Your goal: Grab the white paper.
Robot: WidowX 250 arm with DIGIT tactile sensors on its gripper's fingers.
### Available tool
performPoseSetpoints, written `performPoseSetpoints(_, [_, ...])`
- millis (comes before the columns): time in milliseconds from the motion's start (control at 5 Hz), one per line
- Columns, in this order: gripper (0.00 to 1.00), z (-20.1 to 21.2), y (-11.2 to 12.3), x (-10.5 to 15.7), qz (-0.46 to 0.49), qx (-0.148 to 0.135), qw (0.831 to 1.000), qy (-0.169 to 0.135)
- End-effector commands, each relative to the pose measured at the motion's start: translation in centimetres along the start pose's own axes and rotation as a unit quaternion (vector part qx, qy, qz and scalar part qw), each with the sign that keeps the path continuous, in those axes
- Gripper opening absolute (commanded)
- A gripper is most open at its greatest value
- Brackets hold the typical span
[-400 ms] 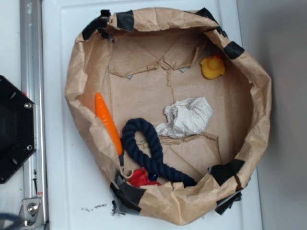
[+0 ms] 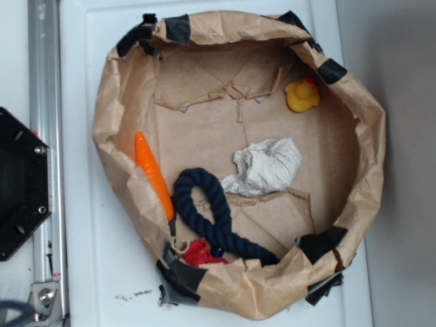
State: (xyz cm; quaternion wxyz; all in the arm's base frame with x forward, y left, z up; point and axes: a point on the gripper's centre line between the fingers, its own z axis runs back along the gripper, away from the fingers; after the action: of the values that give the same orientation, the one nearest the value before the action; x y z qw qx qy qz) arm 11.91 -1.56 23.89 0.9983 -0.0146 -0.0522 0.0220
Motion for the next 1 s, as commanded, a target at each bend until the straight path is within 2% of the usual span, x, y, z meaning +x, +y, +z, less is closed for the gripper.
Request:
performPoseSetpoints(0, [1.0, -4.0, 1.1, 7.8, 0.109, -0.027, 0.994, -0.014])
performPoseSetpoints(200, [1.0, -7.9, 0.9, 10.2, 0.137, -0.033, 0.989, -0.039])
performPoseSetpoints(400, [1.0, -13.2, 1.7, 12.3, 0.171, -0.027, 0.984, -0.04])
performPoseSetpoints(600, [1.0, -15.9, 1.2, 14.2, 0.163, -0.043, 0.985, -0.036])
performPoseSetpoints(800, [1.0, -17.5, 0.2, 16.4, 0.155, -0.028, 0.986, -0.048])
